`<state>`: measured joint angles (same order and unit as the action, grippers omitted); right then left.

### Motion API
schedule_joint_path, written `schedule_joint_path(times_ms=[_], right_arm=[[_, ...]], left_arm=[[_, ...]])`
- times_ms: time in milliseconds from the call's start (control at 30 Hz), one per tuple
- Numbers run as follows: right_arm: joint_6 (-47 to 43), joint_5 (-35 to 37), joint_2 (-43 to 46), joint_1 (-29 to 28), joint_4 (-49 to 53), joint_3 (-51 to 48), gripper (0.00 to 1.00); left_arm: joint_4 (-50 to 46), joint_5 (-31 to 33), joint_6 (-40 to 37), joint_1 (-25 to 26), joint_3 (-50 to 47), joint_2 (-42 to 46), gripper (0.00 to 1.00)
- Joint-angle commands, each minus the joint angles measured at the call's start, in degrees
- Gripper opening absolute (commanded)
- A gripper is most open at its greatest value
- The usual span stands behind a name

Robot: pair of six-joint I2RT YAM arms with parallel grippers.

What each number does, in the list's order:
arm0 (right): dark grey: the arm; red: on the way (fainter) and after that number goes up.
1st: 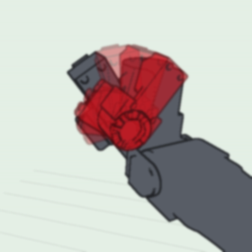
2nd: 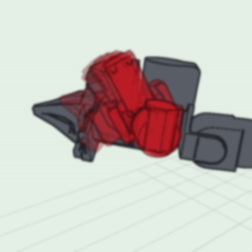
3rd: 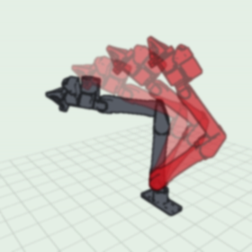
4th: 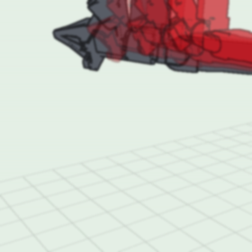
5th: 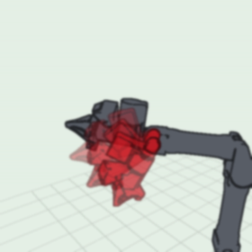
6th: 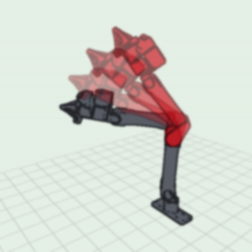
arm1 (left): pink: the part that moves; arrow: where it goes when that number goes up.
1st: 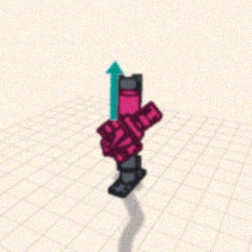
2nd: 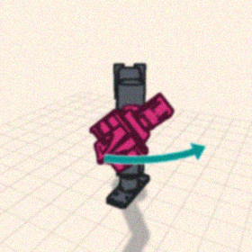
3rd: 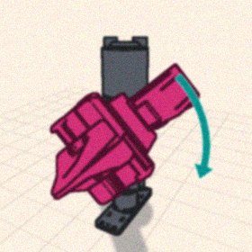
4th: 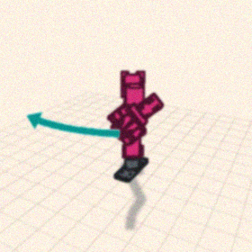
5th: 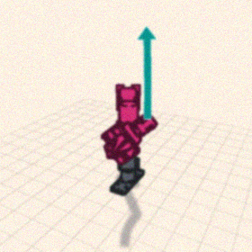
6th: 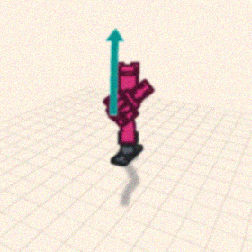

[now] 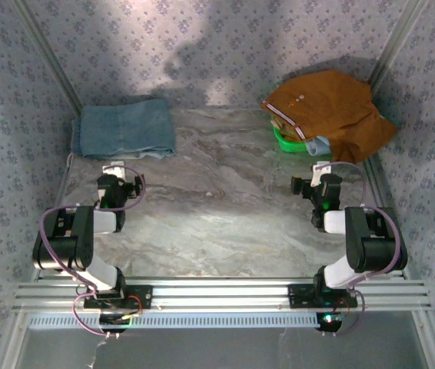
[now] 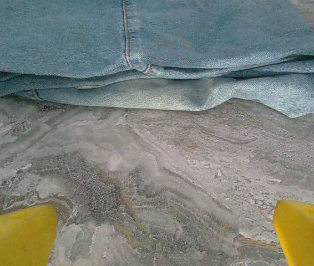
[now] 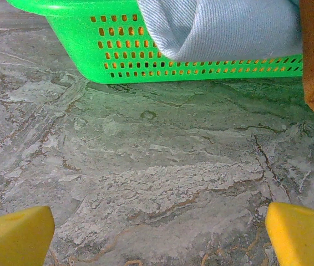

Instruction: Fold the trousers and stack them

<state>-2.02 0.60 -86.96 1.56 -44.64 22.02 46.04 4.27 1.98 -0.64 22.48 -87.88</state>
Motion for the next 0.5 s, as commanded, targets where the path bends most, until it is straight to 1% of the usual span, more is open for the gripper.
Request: schedule_joint_path(times_ms=[0, 267, 467], right_arm=[[-0.79, -0.39, 0.01, -0.23, -0.72, 0.59, 1.00], [-0.75, -0.55, 0.03, -0.16, -0.66, 0.71, 1.00], [0.00, -2.42, -0.05, 1.00, -0.27, 0.94, 1.00]], left_arm=[[0.45, -0.89, -0.68, 0.09, 1.34, -0.11, 1.00], [0.45, -0.88, -0.58, 0.07, 1.34, -0.18, 1.00], [0.44, -0.98, -0.49, -0.06, 1.40, -0.11, 0.99]])
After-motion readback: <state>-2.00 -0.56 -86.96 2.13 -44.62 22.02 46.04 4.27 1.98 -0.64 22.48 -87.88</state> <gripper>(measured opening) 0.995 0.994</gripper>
